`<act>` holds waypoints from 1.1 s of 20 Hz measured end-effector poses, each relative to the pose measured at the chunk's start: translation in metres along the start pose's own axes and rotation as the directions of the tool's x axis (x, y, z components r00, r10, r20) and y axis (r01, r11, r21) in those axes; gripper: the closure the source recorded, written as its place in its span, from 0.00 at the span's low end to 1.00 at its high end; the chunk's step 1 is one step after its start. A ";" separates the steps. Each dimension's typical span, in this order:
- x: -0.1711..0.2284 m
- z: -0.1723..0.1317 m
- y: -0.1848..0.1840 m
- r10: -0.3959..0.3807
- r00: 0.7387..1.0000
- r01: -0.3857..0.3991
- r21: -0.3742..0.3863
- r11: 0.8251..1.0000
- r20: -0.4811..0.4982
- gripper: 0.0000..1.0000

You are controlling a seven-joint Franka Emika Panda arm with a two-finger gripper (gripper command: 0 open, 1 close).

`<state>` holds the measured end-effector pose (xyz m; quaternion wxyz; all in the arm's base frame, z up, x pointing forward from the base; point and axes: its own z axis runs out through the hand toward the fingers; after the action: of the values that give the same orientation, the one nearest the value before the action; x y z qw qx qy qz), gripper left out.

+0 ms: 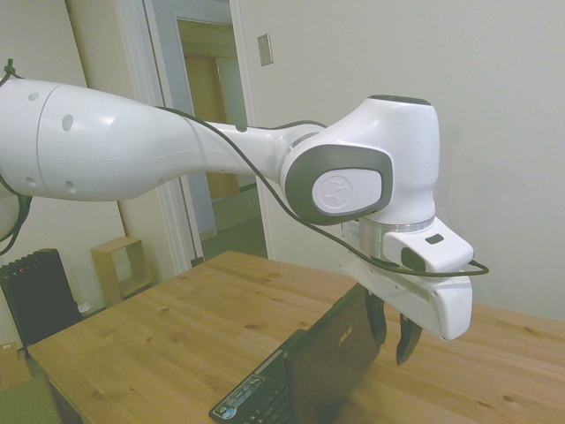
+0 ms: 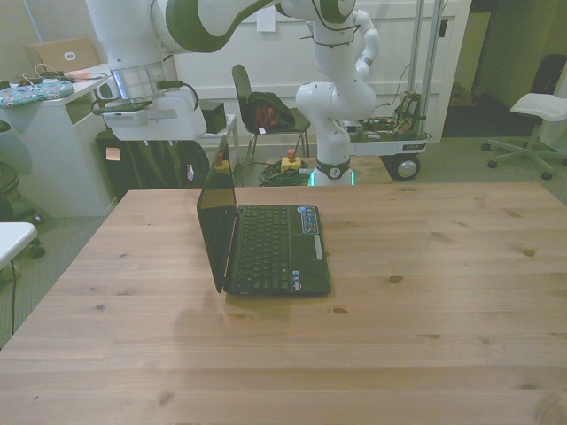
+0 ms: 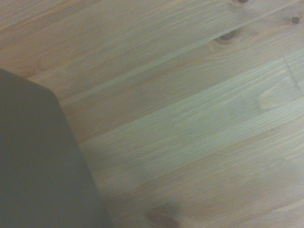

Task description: Close the laptop

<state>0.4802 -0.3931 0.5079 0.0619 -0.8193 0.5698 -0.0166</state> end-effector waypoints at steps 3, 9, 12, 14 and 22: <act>-0.008 0.002 -0.010 -0.018 1.000 0.018 -0.001 1.000 0.005 1.00; -0.033 0.004 -0.037 -0.053 0.998 0.053 0.001 0.999 0.017 1.00; -0.052 0.007 -0.053 -0.073 0.997 0.073 -0.007 0.997 0.023 1.00; -0.064 0.009 -0.062 -0.082 0.996 0.083 -0.016 0.996 0.025 1.00; -0.102 0.034 -0.093 -0.113 0.993 0.114 -0.033 0.993 0.035 1.00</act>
<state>0.5345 -0.2626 0.4900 0.0559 -0.8514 0.5216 0.0036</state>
